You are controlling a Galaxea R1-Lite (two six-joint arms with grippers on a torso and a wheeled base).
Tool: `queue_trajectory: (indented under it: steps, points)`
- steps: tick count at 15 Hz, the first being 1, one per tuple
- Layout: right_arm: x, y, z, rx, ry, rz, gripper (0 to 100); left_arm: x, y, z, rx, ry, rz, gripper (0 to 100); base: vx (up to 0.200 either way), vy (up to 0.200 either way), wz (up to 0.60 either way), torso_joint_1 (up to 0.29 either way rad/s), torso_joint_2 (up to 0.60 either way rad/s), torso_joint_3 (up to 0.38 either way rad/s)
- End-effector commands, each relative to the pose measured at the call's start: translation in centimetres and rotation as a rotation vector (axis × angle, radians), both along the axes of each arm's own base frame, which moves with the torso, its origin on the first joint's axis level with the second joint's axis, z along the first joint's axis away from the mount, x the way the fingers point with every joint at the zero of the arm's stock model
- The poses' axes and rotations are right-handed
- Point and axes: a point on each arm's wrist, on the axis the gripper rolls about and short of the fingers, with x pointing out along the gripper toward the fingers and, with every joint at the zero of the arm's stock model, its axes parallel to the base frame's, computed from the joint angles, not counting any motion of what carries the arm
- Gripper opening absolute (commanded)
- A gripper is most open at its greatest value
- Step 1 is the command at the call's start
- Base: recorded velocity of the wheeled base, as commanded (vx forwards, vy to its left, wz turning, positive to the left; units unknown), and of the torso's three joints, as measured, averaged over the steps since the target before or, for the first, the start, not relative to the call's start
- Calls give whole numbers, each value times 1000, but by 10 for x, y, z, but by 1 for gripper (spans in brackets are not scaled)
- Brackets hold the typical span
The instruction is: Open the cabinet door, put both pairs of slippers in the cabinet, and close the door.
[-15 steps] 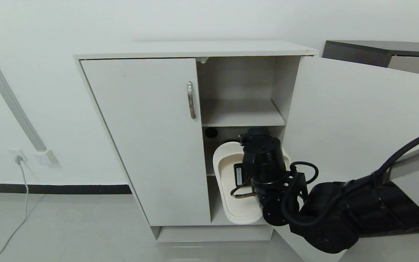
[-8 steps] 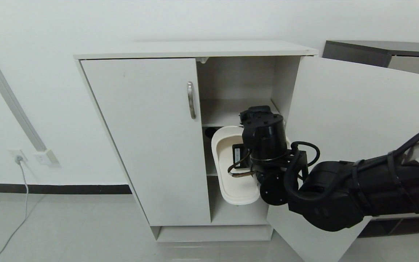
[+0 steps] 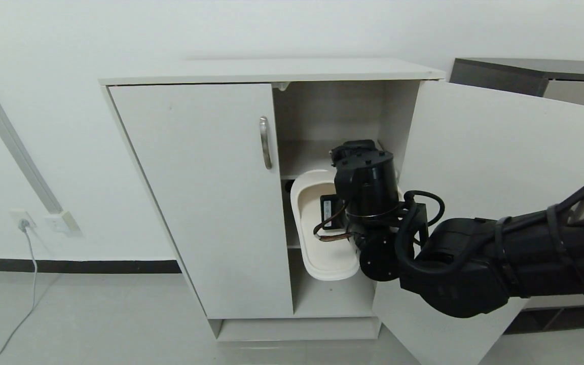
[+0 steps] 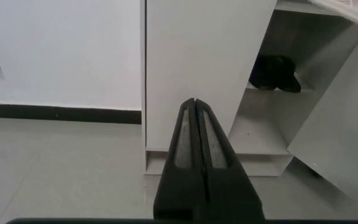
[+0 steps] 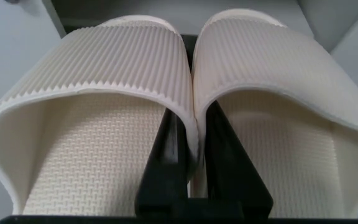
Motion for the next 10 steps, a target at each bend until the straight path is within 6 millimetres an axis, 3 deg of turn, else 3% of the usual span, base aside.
queue_trajectory:
  steps: [1,9,10]
  points:
    - [0,-1,2,7,-5,-1,0,0,0,0,0,0,1,0,200,0,0,-2,-2,7]
    - [-1,-1,2,4,-3,-1,0,0,0,0,0,0,1,0,200,0,0,2,2,3]
    - [0,0,0,2,-1,-1,0,0,0,0,0,-1,1,0,0,0,0,0,0,0]
